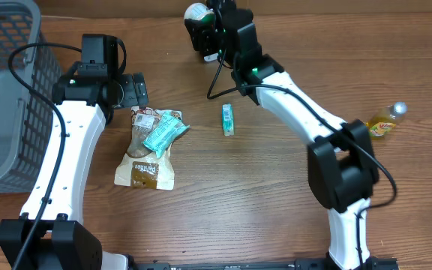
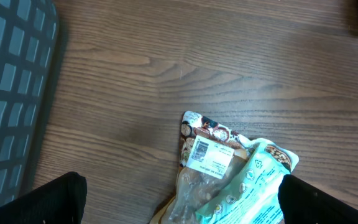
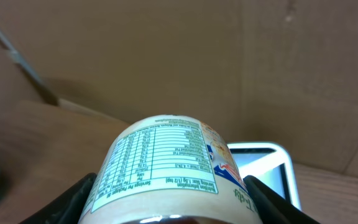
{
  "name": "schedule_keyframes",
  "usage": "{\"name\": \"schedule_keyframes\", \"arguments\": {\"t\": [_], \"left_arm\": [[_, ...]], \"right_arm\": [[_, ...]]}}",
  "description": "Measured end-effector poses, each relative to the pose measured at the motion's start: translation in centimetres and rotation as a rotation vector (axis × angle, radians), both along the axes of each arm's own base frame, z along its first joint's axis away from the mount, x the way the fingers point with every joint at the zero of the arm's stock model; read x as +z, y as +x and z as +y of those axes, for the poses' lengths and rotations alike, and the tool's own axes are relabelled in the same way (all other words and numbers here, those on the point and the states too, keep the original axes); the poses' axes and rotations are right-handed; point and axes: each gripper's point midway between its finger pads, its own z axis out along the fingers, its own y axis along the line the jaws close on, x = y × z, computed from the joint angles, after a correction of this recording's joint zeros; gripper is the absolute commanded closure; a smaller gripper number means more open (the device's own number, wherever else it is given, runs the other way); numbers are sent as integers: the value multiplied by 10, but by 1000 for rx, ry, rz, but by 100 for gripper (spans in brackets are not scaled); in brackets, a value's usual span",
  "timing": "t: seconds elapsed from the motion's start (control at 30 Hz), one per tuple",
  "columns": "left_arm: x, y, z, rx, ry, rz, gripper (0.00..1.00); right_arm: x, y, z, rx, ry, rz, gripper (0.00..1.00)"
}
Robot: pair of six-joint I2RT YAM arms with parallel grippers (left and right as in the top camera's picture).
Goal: Scan the item barcode
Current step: 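Carry the jar to the white scanner and hold its label there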
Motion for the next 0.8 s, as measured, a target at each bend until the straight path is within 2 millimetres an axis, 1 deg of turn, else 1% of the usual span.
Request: {"name": "schedule_keyframes", "arguments": {"t": [0.13, 0.23, 0.33, 0.37, 0.53, 0.57, 0.6, 0.73, 0.8], "left_arm": [[0, 0, 0, 0, 0, 0, 0], [0, 0, 0, 0, 0, 0, 0], [0, 0, 0, 0, 0, 0, 0], [0, 0, 0, 0, 0, 0, 0], [0, 0, 0, 0, 0, 0, 0], [0, 0, 0, 0, 0, 0, 0], [0, 0, 0, 0, 0, 0, 0], [0, 0, 0, 0, 0, 0, 0], [0, 0, 0, 0, 0, 0, 0]], "right_arm": [[-20, 20, -5, -28, 1, -60, 74], [-28, 31, -10, -46, 11, -105, 74], [-29, 37, -14, -58, 20, -136, 76], [-27, 39, -16, -64, 25, -146, 77], [2, 41, -16, -70, 80, -255, 78], [6, 41, -16, -69, 87, -269, 78], [8, 42, -17, -70, 91, -277, 80], [22, 43, -19, -90, 119, -340, 81], [25, 44, -22, -108, 129, -361, 81]]}}
